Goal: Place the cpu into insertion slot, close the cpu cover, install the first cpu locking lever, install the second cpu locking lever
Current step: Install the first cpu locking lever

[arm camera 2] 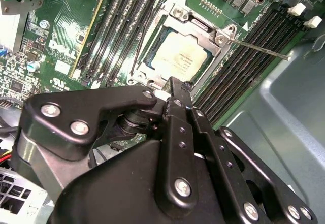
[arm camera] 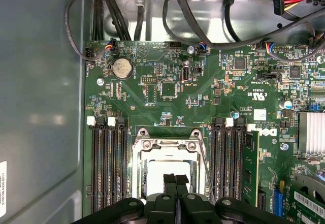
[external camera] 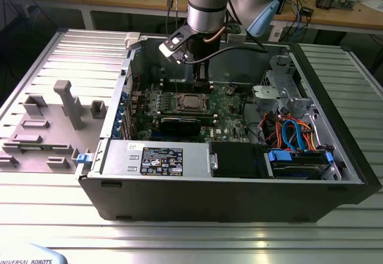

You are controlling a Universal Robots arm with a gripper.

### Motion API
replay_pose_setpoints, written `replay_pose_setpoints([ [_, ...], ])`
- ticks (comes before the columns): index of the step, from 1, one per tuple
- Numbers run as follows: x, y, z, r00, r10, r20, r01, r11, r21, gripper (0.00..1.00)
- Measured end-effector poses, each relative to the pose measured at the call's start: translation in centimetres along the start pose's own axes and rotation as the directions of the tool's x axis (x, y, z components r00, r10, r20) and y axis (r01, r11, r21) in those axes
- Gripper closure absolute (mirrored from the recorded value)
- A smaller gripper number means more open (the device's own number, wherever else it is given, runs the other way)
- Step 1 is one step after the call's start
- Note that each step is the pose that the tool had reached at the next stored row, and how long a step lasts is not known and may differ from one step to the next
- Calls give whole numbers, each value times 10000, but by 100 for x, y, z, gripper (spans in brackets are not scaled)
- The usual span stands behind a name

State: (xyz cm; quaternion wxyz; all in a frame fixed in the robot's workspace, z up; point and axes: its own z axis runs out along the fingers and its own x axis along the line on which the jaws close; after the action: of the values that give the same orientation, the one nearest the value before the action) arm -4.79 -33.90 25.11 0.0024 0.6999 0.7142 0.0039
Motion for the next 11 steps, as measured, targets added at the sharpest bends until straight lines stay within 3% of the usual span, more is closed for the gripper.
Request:
replay_pose_setpoints([
  [3, 0, 0, 0, 10000, 0, 0, 0, 10000, -5, 89],
  [6, 0, 0, 0, 9989, -465, -3, 465, 9989, -4, 89],
  [9, 0, 0, -2, 9938, -1108, -9, 1108, 9938, -3, 89],
  [11, 0, 0, -37, 9929, -1193, -9, 1193, 9929, -3, 89],
])
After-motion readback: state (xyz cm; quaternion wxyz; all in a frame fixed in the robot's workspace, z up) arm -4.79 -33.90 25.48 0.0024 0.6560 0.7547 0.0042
